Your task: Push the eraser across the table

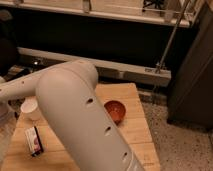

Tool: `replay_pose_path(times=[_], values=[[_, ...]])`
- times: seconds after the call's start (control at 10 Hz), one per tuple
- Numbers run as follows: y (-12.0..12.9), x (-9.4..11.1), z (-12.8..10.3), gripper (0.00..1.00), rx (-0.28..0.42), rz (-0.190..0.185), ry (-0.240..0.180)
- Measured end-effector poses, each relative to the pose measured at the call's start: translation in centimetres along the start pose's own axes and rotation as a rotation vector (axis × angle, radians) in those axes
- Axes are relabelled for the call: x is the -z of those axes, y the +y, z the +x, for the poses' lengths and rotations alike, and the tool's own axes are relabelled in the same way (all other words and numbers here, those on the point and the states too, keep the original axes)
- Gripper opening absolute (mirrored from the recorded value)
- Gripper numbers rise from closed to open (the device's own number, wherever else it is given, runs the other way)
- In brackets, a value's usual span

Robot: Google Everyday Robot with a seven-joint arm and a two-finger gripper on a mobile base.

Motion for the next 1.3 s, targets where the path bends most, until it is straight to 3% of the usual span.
replay_pose_path(times=[0.2, 0.5, 0.8, 1.0, 1.3], values=[[2.2, -1.7, 0.0, 0.04, 0.02, -0.03, 0.031], [3.5, -4.9, 0.4, 0.0, 0.019, -0.071, 0.074], [1.8, -8.1, 1.7, 0.0, -0.015, -0.061, 0.121], [0.5, -9.5, 2.7, 0.0, -0.038, -0.036, 0.158], [-2.4, -10.4, 4.1, 0.0, -0.104, -0.008, 0.183]])
